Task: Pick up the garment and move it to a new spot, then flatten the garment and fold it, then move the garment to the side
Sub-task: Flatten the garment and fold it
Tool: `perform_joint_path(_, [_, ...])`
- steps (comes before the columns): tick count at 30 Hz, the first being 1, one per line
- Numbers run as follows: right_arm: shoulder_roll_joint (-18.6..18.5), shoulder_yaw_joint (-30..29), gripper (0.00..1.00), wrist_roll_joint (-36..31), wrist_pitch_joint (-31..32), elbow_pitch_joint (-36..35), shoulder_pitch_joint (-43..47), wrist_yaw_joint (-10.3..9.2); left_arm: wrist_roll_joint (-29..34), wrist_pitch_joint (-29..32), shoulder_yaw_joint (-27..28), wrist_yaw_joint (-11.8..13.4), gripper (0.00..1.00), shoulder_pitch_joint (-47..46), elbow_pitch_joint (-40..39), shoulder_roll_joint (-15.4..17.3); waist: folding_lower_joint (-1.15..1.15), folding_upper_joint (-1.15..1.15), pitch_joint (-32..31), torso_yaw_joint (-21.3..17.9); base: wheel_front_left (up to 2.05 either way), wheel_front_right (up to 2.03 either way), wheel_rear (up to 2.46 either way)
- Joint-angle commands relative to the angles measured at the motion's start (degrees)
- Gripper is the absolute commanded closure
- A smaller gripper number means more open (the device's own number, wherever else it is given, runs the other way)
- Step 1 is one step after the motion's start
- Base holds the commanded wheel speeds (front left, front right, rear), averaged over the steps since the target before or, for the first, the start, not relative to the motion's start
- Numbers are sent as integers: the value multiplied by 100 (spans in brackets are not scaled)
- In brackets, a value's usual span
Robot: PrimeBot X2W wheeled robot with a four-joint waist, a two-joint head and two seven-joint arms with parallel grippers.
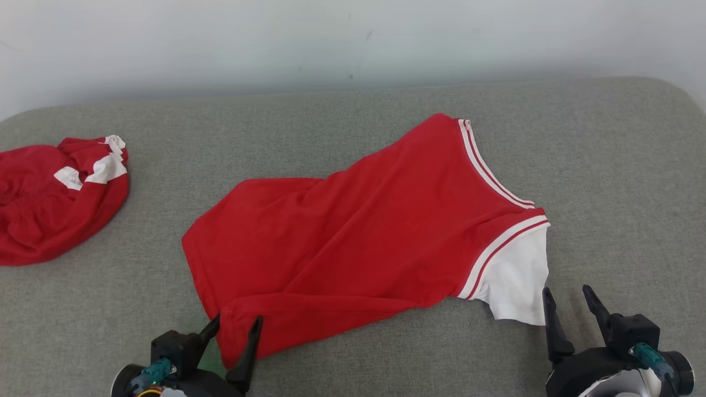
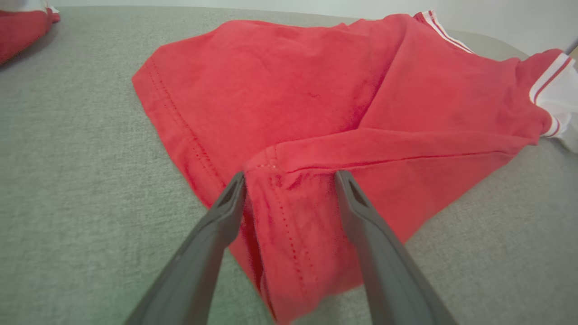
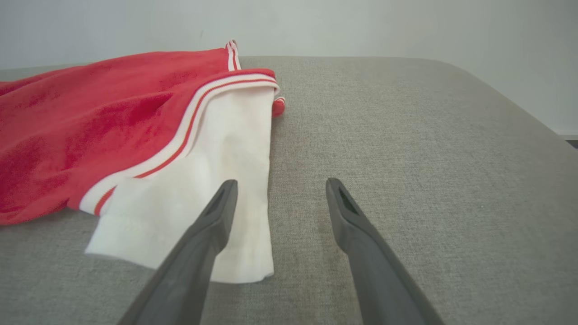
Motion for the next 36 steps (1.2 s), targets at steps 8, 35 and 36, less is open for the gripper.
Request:
perform_joint_path(8, [21, 140, 0, 75, -3, 726, -375, -14, -236, -134, -195, 11, 0, -233, 123, 23, -1, -1, 45, -8, 0, 0, 0])
perform_joint_path(35, [-132, 683, 100, 1038, -4, 131, -772, -14, -59, -191, -24, 11, 100, -374, -929, 255, -1, -1, -248, 57, 0, 0, 0])
perform_joint_path(36, [-158, 732, 100, 1097, -3, 18, -881, -14, -65, -189, -31, 11, 100, -502, -1016, 319, -1, -1, -234, 50, 0, 0, 0])
